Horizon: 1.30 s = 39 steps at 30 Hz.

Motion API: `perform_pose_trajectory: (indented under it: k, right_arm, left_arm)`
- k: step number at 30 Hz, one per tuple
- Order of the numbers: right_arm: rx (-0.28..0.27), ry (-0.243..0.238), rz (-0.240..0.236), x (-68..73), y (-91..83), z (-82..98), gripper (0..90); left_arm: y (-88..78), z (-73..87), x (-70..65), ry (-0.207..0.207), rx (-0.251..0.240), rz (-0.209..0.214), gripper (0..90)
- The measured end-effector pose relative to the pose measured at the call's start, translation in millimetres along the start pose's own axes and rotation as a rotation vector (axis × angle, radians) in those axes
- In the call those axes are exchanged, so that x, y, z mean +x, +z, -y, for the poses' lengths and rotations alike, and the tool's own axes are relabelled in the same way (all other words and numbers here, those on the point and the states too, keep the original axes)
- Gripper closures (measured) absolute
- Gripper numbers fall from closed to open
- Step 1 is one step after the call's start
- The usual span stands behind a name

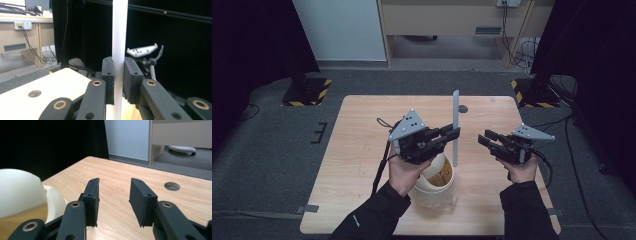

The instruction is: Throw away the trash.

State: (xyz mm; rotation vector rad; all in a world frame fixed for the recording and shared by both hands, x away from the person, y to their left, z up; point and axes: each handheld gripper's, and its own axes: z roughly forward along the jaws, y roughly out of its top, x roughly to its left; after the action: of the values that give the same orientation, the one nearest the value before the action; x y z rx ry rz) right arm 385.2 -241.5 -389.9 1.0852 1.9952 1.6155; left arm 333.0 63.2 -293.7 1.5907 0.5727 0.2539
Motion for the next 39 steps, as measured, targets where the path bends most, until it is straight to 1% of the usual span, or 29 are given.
perform_pose_trajectory:
  k: [2,5,6,7,11,12,14,15,16,17,18,19,20,21,22,25,28,30,31,32,34,35,37,38,39]
  right_arm:
    - [0.000,0.001,0.006,-1.6,0.3,1.3,58.5]
    - [0.006,0.004,0.012,-3.3,0.6,3.1,58.0]
    - [0.009,0.004,0.014,-3.8,0.9,3.7,57.7]
    - [0.011,0.004,0.016,-4.2,1.3,4.3,57.6]
    - [0.022,0.002,0.023,-5.7,2.7,7.1,56.8]
    - [0.022,0.002,0.023,-5.7,2.7,7.1,56.8]
    - [0.028,0.002,0.030,-7.5,3.0,8.8,56.1]
    - [0.029,0.004,0.031,-8.1,2.9,9.2,56.0]
    - [0.029,0.004,0.031,-8.1,2.9,9.2,56.0]
    - [0.032,0.006,0.035,-9.4,3.0,10.3,55.5]
    - [0.032,0.005,0.037,-10.2,3.4,11.0,55.3]
    - [0.035,0.008,0.038,-10.7,3.6,11.8,55.1]
    - [0.035,0.008,0.038,-10.7,3.6,11.8,55.1]
    - [0.041,0.012,0.041,-11.7,4.2,13.0,54.8]
    - [0.041,0.012,0.041,-11.7,4.2,13.0,54.8]
    - [0.049,0.012,0.044,-13.0,5.2,14.9,54.0]
    - [0.054,0.016,0.046,-13.8,5.7,16.1,53.3]
    - [0.054,0.019,0.046,-14.7,5.5,16.6,53.1]
    - [0.057,0.018,0.050,-15.2,5.5,16.9,52.7]
    - [0.056,0.020,0.050,-15.3,5.6,17.0,52.5]
    - [0.058,0.019,0.051,-15.5,5.6,17.2,52.4]
    - [0.060,0.022,0.051,-15.8,5.9,17.8,51.8]
    - [0.062,0.022,0.054,-16.6,6.0,18.4,51.6]
    - [0.062,0.022,0.054,-16.6,6.0,18.4,51.6]
    - [0.063,0.027,0.056,-17.3,5.8,19.0,50.6]
  left_arm:
    - [-2.4,7.6,-2.2,0.019,0.019,-0.004,79.5]
    - [-4.1,14.3,-3.1,0.033,0.032,-0.014,79.5]
    - [-4.1,14.3,-3.1,0.033,0.032,-0.014,79.5]
    - [-4.5,19.0,-3.1,0.048,0.043,-0.023,79.5]
    - [-3.5,31.9,-1.6,0.044,0.063,-0.022,79.4]
    - [-3.5,31.9,-1.6,0.044,0.063,-0.022,79.4]
    - [-2.5,39.6,-0.3,0.038,0.076,-0.022,79.4]
    - [-1.8,47.1,1.7,0.026,0.087,-0.023,79.4]
    - [-1.8,47.1,1.7,0.026,0.087,-0.023,79.5]
    - [-0.8,53.3,3.2,0.017,0.098,-0.024,79.4]
    - [-0.8,53.3,3.2,0.017,0.098,-0.024,79.4]
    - [0.2,58.2,3.8,0.014,0.112,-0.023,79.4]
    - [0.2,58.2,3.8,0.014,0.112,-0.023,79.3]
    - [1.1,62.0,3.5,0.015,0.123,-0.021,79.2]
    - [1.1,62.0,3.5,0.015,0.123,-0.021,79.2]
    - [2.6,66.2,3.3,0.016,0.144,-0.018,79.1]
    - [2.4,69.0,3.1,0.007,0.153,-0.015,76.6]
    - [1.1,70.3,3.7,0.004,0.159,-0.021,76.0]
    - [-1.2,71.0,5.1,-0.009,0.160,-0.025,75.6]
    - [-1.2,71.0,5.1,-0.009,0.160,-0.025,75.1]
    - [-4.5,70.9,6.3,-0.014,0.157,-0.030,73.7]
    - [-8.9,70.4,7.3,-0.019,0.153,-0.036,71.7]
    - [-14.4,69.9,8.2,-0.018,0.153,-0.039,69.4]
    - [-14.4,69.9,8.2,-0.018,0.153,-0.039,67.7]
    - [-21.0,69.2,8.8,-0.017,0.154,-0.046,64.8]
